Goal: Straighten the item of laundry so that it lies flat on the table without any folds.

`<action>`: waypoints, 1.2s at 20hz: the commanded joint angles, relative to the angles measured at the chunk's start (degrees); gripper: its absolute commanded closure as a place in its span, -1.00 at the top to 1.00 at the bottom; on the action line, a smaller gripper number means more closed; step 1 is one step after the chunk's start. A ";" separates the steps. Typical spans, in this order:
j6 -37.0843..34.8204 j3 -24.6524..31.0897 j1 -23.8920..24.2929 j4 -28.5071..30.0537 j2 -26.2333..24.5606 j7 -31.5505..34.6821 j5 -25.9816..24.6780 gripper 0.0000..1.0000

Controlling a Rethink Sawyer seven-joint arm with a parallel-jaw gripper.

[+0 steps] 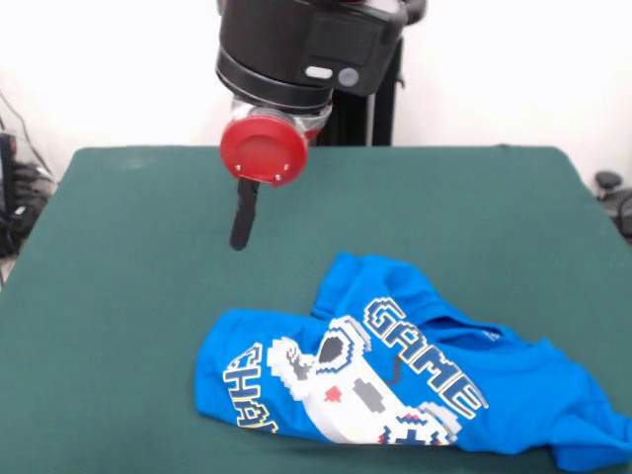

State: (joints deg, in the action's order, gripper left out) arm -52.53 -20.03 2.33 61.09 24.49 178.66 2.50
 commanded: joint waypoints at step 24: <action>-8.77 22.78 6.25 5.79 -2.01 -28.05 -3.89 1.00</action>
State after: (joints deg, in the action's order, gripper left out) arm -58.82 -5.50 10.75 57.76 25.39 156.48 -3.55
